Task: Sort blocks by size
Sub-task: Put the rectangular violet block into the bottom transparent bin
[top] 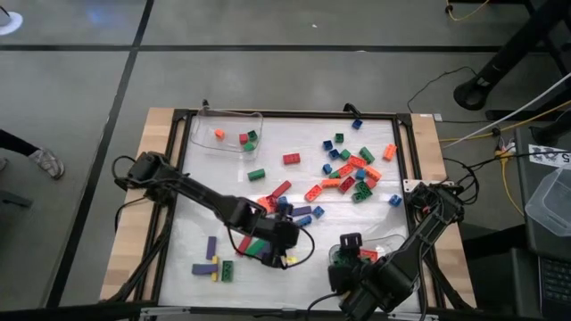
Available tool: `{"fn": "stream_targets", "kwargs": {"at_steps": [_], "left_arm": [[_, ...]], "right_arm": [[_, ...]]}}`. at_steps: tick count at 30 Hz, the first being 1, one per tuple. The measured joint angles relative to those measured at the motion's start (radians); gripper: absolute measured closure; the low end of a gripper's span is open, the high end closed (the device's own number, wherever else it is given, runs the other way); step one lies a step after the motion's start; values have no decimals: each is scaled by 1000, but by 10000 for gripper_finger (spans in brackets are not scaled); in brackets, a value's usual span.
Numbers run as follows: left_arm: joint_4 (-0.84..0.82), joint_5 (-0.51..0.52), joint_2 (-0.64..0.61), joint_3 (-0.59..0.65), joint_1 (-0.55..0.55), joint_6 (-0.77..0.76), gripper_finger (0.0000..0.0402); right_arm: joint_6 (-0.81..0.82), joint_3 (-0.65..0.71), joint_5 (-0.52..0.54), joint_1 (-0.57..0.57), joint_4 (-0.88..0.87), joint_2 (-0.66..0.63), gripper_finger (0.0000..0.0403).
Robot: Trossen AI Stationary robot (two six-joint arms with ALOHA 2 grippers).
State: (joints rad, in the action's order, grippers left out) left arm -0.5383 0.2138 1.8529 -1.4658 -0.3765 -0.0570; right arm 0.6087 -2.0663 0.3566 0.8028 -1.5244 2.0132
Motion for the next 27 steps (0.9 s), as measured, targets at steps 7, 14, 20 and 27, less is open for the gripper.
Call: {"fn": "stream_targets", "kwargs": {"at_steps": [7,14,20,27], "left_arm": [[-59,6,39,77,35,-15,205],[-43,8,37,142,88,-15,205],[-20,6,36,176,132,-15,205],[11,-67,36,221,144,-26,218]], "right_arm": [[-43,0,36,-10,-46,0,149],[-156,0,37,-60,-47,1,149],[-250,0,8,-114,-46,0,149],[-307,0,-28,-145,-46,1,149]]}}
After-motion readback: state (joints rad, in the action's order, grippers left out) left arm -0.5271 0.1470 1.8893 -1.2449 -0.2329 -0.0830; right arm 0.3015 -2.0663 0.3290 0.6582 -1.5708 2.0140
